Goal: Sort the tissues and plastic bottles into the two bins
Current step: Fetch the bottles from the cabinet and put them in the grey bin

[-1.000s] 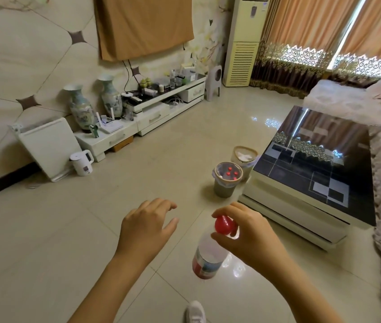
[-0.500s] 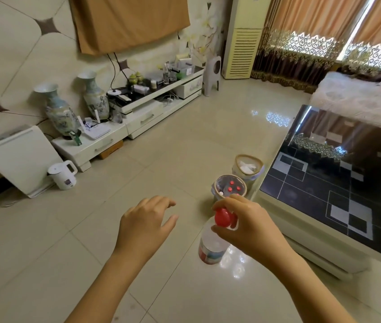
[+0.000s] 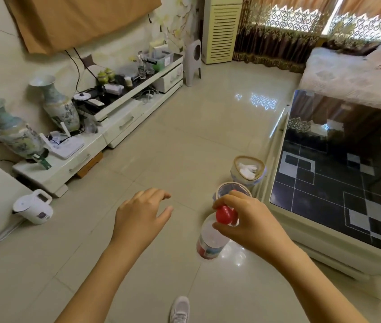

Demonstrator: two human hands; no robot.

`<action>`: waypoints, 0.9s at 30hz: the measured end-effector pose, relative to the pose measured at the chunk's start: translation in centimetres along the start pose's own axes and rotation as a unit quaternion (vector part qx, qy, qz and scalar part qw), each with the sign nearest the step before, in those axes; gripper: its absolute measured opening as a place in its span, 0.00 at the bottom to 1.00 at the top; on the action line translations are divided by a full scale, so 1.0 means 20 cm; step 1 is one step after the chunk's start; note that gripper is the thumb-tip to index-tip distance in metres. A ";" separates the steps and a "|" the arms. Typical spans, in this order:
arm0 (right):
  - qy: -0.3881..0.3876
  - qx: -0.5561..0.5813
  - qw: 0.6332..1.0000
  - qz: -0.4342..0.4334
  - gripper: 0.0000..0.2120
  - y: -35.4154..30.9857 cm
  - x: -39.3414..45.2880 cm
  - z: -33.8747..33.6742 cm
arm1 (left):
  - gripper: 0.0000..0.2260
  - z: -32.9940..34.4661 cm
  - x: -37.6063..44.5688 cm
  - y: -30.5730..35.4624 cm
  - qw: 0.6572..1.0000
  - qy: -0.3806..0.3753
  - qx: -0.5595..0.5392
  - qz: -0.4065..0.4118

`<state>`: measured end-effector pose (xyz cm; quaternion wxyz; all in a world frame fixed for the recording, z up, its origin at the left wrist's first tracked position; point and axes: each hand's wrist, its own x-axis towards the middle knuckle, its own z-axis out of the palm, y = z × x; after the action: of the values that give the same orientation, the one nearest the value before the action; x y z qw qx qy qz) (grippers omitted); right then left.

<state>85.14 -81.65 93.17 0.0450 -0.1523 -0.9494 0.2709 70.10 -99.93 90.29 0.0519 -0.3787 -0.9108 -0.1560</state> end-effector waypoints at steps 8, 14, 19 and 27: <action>0.012 0.003 0.997 0.072 0.17 0.16 0.41 -0.01 | 0.09 0.17 0.62 -0.05 0.997 -0.029 -0.019 0.072; 0.025 -0.003 0.993 0.118 0.17 0.42 0.77 -0.03 | 0.08 0.35 1.08 -0.05 0.994 -0.041 -0.019 0.102; 0.021 -0.002 0.991 0.135 0.15 0.67 1.10 -0.09 | 0.08 0.49 1.48 -0.02 0.991 -0.061 -0.011 0.120; 0.010 0.015 0.982 0.188 0.16 1.03 1.54 -0.27 | 0.09 0.68 2.08 0.09 0.985 -0.088 -0.005 0.148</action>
<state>62.16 -52.74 86.97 0.0048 -0.3300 -0.8992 0.2873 42.19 -66.36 86.77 -0.0077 -0.5219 -0.8449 -0.1172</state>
